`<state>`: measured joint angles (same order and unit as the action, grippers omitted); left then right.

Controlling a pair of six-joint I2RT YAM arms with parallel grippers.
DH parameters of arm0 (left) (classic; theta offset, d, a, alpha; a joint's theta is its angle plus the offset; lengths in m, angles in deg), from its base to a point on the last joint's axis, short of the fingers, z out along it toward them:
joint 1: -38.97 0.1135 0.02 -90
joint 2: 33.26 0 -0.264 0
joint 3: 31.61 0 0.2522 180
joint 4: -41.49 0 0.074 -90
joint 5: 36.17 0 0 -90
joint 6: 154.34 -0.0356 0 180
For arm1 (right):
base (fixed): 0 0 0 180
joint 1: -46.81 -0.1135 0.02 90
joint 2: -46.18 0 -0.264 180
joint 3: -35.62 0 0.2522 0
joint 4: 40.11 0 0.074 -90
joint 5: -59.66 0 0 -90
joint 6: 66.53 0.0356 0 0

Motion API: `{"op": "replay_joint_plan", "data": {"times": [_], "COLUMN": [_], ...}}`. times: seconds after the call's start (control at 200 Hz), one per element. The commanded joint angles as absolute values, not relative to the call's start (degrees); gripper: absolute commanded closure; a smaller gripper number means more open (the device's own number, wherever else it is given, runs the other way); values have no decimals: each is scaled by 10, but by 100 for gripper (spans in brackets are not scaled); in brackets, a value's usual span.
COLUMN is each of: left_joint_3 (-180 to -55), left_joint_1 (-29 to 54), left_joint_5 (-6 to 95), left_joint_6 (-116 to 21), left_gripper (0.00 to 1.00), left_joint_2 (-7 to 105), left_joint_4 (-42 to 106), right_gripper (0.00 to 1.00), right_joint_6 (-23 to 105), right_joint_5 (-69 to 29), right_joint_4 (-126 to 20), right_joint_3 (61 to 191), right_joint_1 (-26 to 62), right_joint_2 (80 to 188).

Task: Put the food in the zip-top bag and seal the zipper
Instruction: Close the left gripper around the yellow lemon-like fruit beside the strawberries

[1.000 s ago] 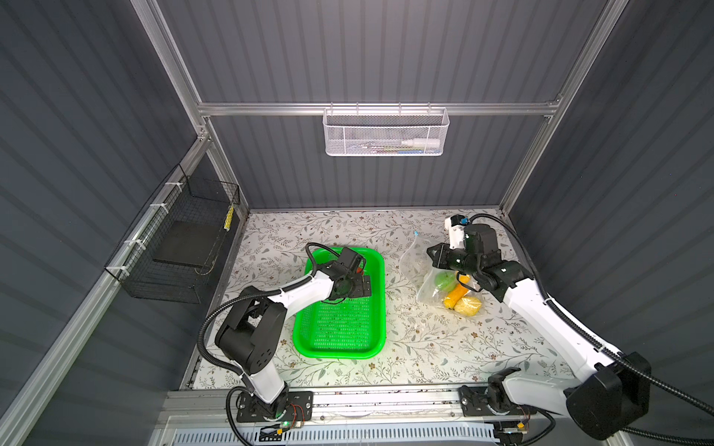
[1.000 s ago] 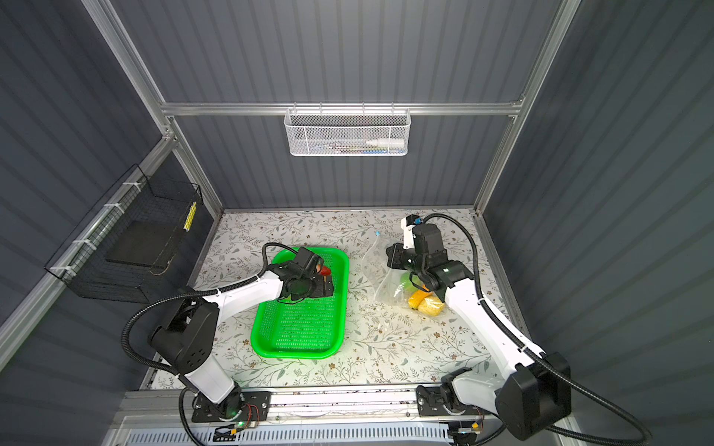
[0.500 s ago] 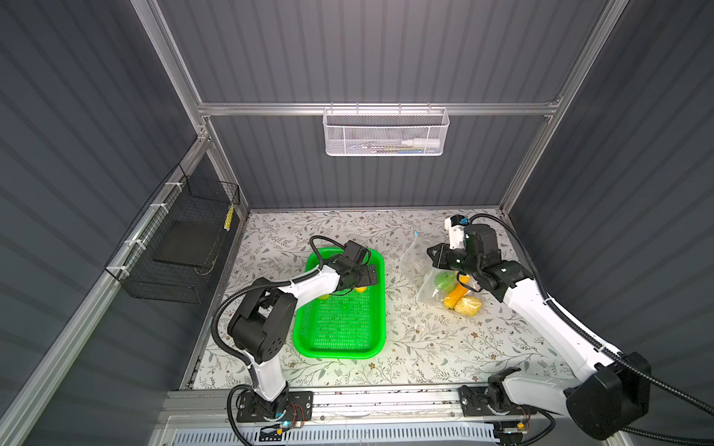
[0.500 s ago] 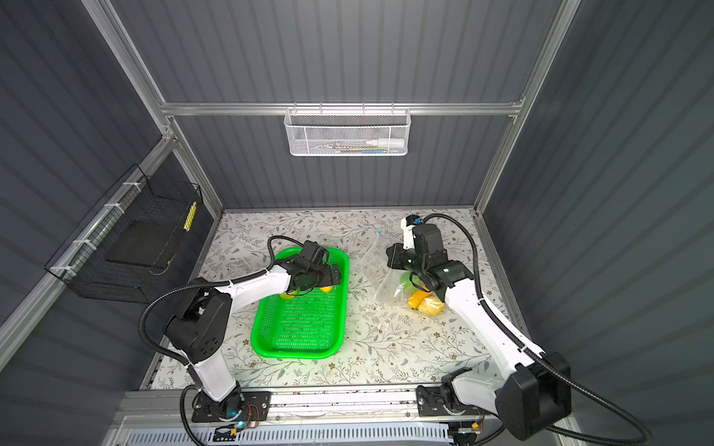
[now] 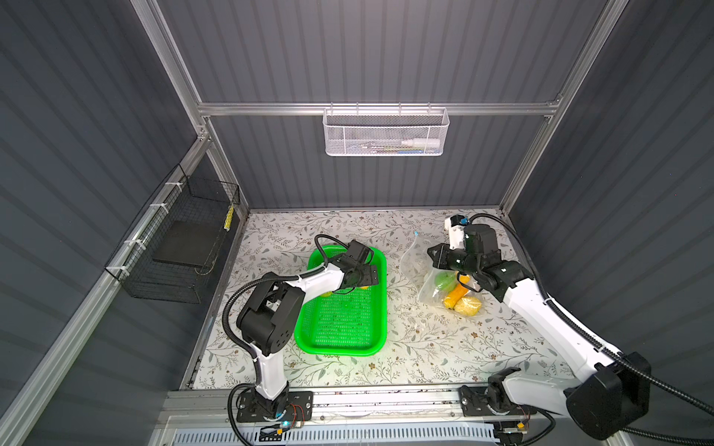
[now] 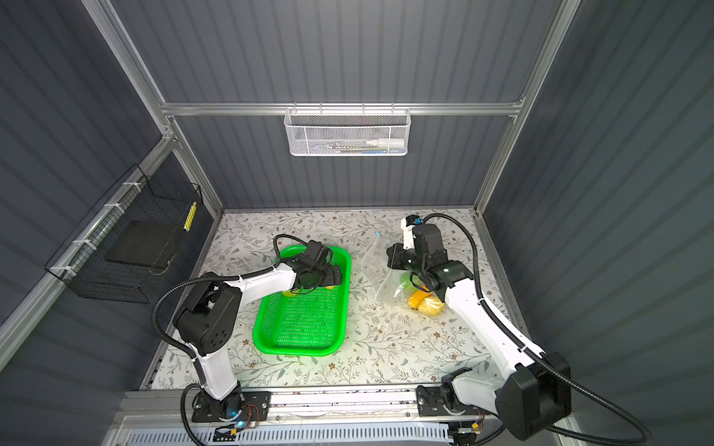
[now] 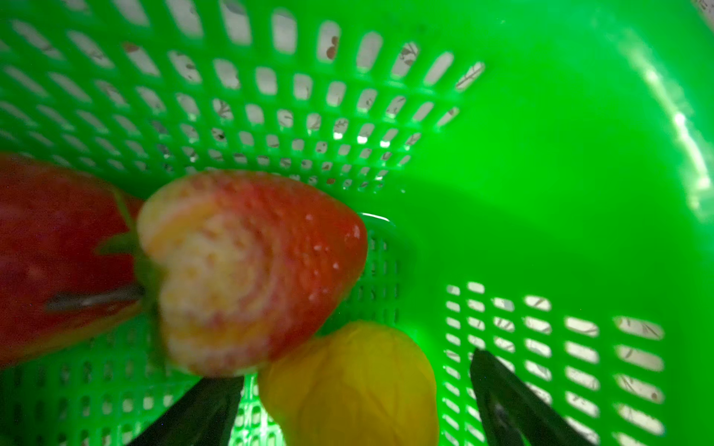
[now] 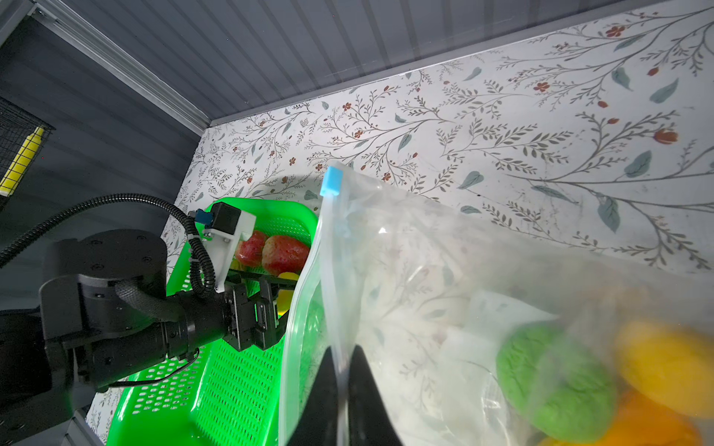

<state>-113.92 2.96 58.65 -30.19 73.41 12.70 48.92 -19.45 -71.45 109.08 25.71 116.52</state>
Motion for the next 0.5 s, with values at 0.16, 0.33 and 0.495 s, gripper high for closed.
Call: {"op": "replay_joint_plan", "data": {"times": [0.16, 0.33, 0.495], "left_joint_3": [-1136, -1132, -1106], "left_joint_1": [31, 31, 31], "left_joint_5": [621, 612, 606], "left_joint_6": [-325, -331, -347], "left_gripper": [18, 27, 28], "left_joint_2": [740, 731, 698], "left_joint_4": [112, 97, 72], "right_gripper": [90, 90, 90], "right_joint_6": [484, 483, 483], "right_joint_5": [-201, -203, -204], "right_joint_4": [-717, -720, -720], "right_joint_3": [1099, 1098, 1098], "right_joint_1": [255, 255, 255], "right_joint_2": [1162, 1158, 1156]}}
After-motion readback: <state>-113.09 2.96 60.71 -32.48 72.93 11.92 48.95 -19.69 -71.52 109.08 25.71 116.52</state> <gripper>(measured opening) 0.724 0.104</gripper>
